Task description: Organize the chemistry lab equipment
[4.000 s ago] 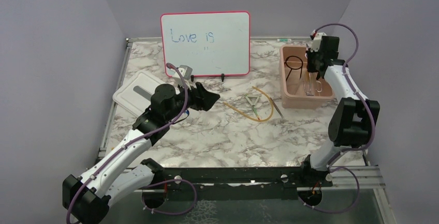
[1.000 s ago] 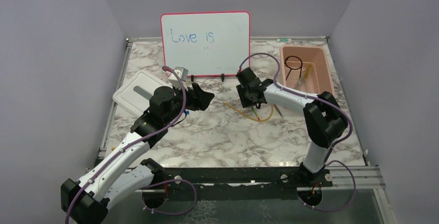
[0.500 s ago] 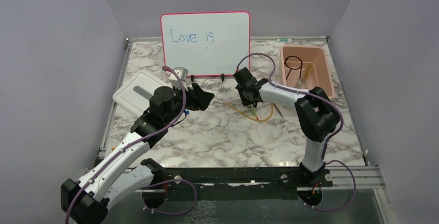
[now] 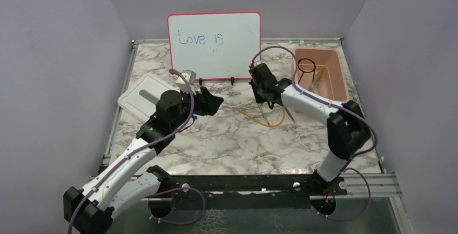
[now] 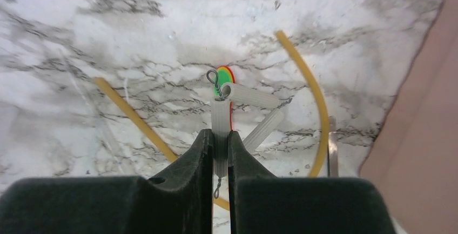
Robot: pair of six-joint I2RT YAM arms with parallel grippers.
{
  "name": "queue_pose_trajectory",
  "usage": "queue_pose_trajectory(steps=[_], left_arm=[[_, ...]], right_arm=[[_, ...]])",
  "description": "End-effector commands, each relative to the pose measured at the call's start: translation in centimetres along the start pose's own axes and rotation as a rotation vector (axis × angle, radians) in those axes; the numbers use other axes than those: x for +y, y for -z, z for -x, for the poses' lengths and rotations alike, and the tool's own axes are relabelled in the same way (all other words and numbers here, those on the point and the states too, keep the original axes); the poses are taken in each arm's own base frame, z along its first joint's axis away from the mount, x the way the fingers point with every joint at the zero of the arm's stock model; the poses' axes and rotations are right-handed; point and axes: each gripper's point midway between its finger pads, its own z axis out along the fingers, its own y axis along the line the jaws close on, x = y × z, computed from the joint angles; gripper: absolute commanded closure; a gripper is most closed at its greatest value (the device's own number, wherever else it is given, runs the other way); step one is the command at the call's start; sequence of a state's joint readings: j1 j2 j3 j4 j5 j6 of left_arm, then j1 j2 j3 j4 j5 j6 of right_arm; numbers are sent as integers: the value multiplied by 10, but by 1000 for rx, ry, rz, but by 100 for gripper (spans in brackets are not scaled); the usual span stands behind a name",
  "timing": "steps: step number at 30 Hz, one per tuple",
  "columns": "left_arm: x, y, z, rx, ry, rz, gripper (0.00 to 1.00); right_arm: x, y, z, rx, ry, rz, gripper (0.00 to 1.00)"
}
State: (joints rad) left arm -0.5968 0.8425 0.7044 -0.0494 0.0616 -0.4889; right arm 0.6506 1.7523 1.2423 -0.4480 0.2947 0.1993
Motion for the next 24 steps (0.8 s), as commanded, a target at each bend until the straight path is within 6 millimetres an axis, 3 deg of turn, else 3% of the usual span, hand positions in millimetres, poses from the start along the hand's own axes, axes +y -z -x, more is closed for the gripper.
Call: queue_pose_trajectory(steps=[1,7,10,12,17,20,24], left_arm=[[3,1,0,-6,-8,10,29],[3,1,0,-5,-7,6,29],[2,2,0,-6,-5,5,29],[3,2,0,-5,-4,6,29],[2,2,-1,-5,-2,1,29],[1,1,-1,-1,0,-3,29],[1,0,-4,8,3,-4,29]], right_arm=[[-11,55,58,-198,-47,11,92],[-59,137,117,-457,-157,-118,91],[-98,166,126,-527,-234,-223,91],[-127,175,121,-528,-285,-292,90],[-193,174,81,-441,-450,-417,89],[-213,161,54,-382,-538,-418,89],[-220,129,20,-284,-602,-394,90]])
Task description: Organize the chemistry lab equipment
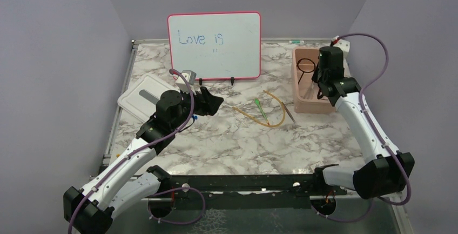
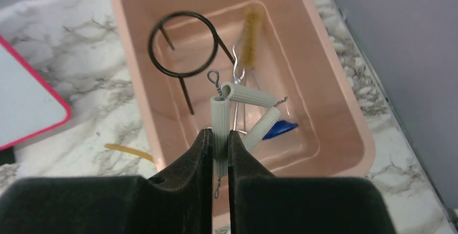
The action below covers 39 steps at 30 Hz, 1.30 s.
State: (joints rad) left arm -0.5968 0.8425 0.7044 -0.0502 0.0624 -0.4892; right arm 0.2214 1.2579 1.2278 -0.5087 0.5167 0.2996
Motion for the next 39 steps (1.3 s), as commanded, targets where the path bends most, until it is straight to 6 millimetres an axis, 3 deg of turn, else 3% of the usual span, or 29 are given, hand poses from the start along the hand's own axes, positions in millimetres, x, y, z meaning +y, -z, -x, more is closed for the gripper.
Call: queue_pose_trajectory(steps=[1,5,12,16,21,24,27,35,39], left_arm=[[1,-1,-4,9,3,-4,30],[2,-1,-5,13,3,-2,29],[2,-2,-5,12,3,1,29],[3,-2,-5,12,2,6,29],[3,-1,-5,11,2,7,29],[3,-1,-4,12,2,4,30],[3,-1,-5,12,2,4,29],[2,0,-3,8,0,2,29],[2,0,-3,8,0,3,29]], right_arm=[[-6,-15,-51,153,-48,23,90],[-2,-34,-81,229,-52,35,91],[16,-56,-110,303,-39,115,89],[13,-65,-131,363,-40,77,88],[10,-68,-143,401,-47,45,78],[16,-64,-134,392,-58,85,67],[20,-56,-118,361,-72,112,62],[25,-25,-75,297,-69,197,61],[50,2,-54,258,-70,383,60]])
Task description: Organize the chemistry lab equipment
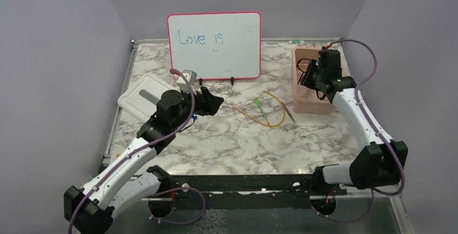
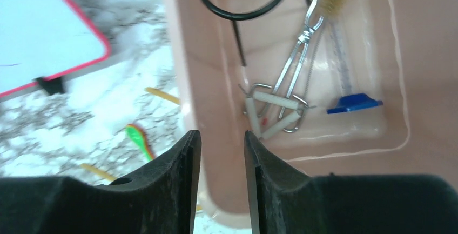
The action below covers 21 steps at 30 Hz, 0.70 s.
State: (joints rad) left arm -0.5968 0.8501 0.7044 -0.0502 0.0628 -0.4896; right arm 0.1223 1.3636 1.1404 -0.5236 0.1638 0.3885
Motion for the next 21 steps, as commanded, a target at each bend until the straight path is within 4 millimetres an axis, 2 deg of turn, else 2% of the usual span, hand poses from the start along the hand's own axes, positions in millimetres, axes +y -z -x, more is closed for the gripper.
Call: queue_pose_trajectory(steps=[1,4,5,8,15,21], left_arm=[[2,1,-2,2,-1,2,29],[3,1,0,-4,-2,11,29],[4,1,1,-7,-2,17,29],[9,4,5,-27,3,51,29],[12,16,21,-118,3,69,29],[-2,24,37,-193,13,6,29]], right_arm=[[45,42,15,-33,50,261,59],[83,60,6,-37,116,391,58],[101,65,-4,-27,154,426,58],[134,69,-30,0,228,477,57],[184,42,-114,147,333,497,57],[206,15,-175,246,416,449,58]])
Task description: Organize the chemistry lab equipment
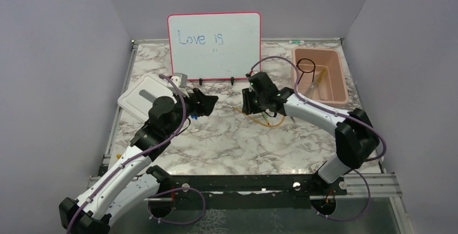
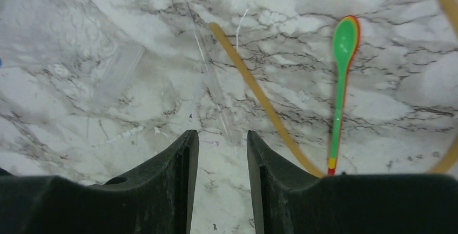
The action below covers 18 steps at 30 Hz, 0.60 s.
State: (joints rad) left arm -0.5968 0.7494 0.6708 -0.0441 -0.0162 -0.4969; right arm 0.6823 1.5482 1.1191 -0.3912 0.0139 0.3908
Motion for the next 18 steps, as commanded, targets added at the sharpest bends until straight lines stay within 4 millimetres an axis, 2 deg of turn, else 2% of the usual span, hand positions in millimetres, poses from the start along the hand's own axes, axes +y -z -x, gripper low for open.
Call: queue_pose_trajectory(steps=[1,8,18], left_arm=[[-7,7,22,-100,9,-31,29],[-6,14,26,-135,8,-32,29],[-5,14,24,-126,10,-28,29]], right_arm=[[12,-31,-17,33,21,-51,58],[24,-66,-50,140,92,-112,61],[14,-82,-59,175,164,-214,63]])
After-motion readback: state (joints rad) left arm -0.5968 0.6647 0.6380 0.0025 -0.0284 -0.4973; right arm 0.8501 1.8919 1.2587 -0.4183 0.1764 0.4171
